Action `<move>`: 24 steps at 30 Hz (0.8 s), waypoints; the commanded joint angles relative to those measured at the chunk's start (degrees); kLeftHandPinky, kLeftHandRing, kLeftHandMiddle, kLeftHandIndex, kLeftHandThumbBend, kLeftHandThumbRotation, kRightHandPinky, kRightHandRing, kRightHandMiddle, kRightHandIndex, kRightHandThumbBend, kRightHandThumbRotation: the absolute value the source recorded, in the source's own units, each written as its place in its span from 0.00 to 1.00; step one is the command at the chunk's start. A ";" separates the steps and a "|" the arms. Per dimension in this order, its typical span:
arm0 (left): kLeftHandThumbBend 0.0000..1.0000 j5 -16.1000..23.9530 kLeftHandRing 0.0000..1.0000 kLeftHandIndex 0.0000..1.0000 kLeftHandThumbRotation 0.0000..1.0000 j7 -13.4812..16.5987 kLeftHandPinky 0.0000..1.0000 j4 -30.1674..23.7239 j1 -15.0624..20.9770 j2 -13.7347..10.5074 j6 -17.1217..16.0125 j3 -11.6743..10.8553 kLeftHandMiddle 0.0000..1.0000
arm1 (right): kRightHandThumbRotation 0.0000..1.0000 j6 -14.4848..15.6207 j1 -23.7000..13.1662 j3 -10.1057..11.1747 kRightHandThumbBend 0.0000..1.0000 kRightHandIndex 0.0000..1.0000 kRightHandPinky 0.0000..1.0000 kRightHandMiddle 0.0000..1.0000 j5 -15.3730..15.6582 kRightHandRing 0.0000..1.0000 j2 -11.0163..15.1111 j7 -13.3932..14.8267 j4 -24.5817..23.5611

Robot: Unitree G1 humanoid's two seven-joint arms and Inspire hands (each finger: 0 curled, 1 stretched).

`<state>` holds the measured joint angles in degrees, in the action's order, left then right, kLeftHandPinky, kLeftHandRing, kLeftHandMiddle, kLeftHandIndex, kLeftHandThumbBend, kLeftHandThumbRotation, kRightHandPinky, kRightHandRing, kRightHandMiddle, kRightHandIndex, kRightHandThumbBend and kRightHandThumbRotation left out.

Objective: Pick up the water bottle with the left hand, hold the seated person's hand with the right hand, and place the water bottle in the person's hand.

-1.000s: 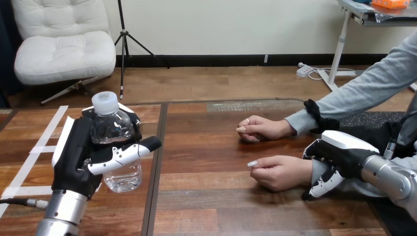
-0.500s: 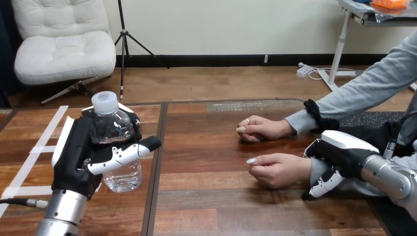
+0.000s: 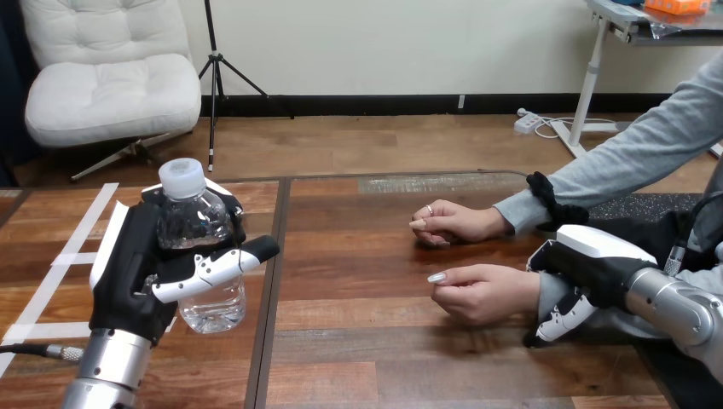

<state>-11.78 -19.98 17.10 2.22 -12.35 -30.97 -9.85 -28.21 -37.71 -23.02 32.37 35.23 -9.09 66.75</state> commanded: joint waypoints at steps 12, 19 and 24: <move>0.68 -1.06 0.24 0.34 0.00 0.08 0.19 -3.57 2.24 0.32 -1.07 -0.05 0.30 | 0.00 -0.90 -1.49 -0.40 0.78 0.38 0.29 0.38 1.26 0.33 -1.28 3.68 0.74; 0.68 -0.72 0.24 0.34 0.00 0.36 0.19 -3.74 2.11 0.32 -1.02 -0.02 0.30 | 0.00 -0.60 -1.32 -0.20 0.74 0.34 0.25 0.34 1.48 0.29 -1.43 4.34 0.63; 0.68 -0.66 0.24 0.34 0.00 0.27 0.19 -3.38 2.21 0.33 -1.52 -0.05 0.30 | 0.00 -0.06 -1.37 -0.49 0.72 0.32 0.23 0.33 2.05 0.28 -1.46 4.96 0.49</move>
<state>-11.78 -19.97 17.10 2.21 -12.34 -30.97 -9.84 -28.50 -37.68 -23.12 34.16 35.21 -5.53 66.94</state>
